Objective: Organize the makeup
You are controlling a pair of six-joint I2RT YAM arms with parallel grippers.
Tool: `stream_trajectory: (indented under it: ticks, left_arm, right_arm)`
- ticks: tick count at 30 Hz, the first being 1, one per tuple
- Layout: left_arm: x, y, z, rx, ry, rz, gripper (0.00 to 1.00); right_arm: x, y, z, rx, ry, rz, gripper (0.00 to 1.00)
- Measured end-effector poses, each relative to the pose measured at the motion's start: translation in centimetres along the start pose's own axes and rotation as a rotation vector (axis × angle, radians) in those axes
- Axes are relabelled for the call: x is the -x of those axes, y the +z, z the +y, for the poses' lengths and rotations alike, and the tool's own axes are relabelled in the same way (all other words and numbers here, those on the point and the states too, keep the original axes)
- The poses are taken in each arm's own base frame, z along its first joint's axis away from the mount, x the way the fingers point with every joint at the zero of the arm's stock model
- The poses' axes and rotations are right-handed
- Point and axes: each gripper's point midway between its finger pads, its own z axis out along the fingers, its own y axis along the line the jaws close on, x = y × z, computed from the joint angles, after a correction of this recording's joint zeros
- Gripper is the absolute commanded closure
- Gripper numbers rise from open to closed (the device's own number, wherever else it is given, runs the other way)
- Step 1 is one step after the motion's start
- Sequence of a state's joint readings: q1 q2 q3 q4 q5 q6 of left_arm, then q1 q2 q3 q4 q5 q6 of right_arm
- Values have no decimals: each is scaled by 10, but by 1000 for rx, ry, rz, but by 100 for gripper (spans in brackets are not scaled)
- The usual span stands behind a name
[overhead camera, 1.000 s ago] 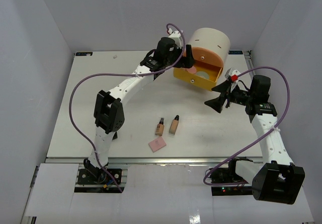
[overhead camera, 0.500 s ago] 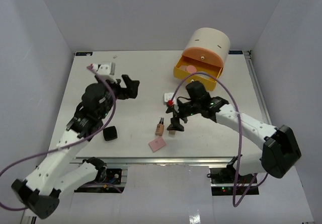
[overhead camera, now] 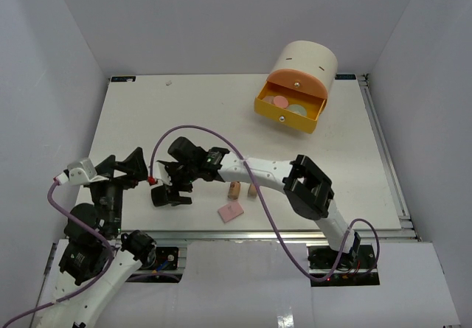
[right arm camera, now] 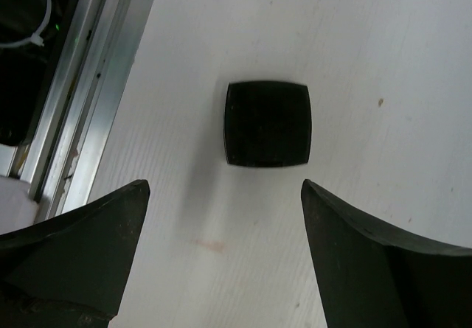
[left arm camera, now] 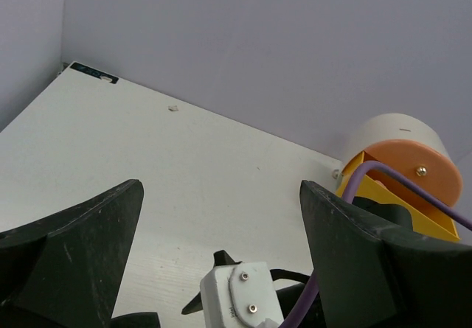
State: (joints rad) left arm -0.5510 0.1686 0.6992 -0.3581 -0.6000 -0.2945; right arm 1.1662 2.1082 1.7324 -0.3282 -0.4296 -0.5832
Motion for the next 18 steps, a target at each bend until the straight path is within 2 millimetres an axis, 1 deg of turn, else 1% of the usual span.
stream_trajectory:
  ticks: [2, 4, 8, 10, 13, 18]
  left_arm:
    - [1, -5, 9, 23, -9, -18, 2]
    - [5, -12, 17, 41, -28, -47, 2]
    - [16, -23, 28, 63, -69, -101, 2]
    - [18, -24, 31, 73, -79, -113, 2]
    - [15, -24, 32, 80, -73, -106, 2]
    - [16, -24, 33, 83, -73, -106, 2]
  right_arm:
    - [9, 15, -3, 10, -18, -16, 10]
    - [11, 29, -6, 20, -26, -24, 10]
    - [2, 51, -13, 32, -23, -14, 10]
    - [-3, 61, -17, 32, -22, -10, 10]
    - [-12, 71, -19, 34, -16, 5, 10]
    - [-24, 78, -22, 18, -10, 27, 10]
